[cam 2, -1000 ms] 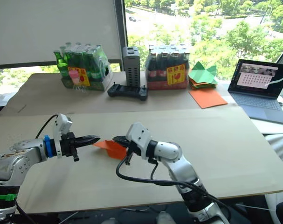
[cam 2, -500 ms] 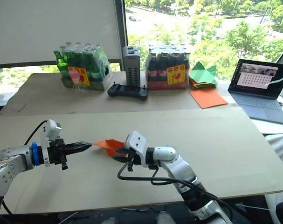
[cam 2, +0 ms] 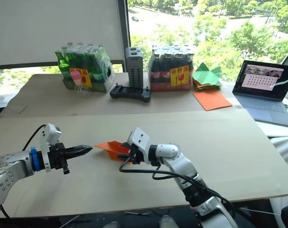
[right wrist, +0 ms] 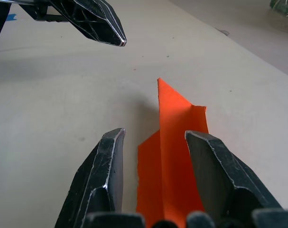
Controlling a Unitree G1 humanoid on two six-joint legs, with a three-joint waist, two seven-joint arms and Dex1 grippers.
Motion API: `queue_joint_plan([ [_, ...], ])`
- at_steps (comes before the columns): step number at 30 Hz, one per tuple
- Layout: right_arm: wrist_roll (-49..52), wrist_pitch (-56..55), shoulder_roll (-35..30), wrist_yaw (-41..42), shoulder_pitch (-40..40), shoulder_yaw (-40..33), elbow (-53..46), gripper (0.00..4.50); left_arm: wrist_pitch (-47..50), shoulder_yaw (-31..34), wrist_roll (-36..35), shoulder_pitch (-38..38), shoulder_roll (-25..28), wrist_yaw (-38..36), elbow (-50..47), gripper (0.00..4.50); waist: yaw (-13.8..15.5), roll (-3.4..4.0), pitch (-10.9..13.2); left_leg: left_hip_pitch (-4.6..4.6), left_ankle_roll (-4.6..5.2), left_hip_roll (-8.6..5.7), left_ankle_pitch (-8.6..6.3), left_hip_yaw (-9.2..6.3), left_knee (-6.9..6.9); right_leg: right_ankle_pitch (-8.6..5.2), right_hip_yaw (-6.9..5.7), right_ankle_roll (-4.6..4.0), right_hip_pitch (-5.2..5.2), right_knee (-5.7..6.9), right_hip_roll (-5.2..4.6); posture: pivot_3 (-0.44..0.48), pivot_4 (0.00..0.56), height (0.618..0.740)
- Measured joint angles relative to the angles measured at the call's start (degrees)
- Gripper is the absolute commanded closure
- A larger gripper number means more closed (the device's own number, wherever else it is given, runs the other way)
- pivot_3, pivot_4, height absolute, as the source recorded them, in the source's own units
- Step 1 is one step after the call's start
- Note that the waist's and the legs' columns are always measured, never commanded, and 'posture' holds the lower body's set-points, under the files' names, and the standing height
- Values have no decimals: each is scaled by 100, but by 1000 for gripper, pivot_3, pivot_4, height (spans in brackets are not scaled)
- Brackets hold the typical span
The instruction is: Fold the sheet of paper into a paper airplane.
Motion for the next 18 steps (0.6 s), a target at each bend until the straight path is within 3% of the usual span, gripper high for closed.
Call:
queue_joint_plan([
  [18, -252, -5, 140, 51, -765, -45, 1167, 2209, -28, -3, 1, 21, -179, 143, -9, 4500, -6, 0, 0, -1, 0, 0, 0, 0, -1, 1, 0, -1, -1, 0, 0, 0, 150, 740],
])
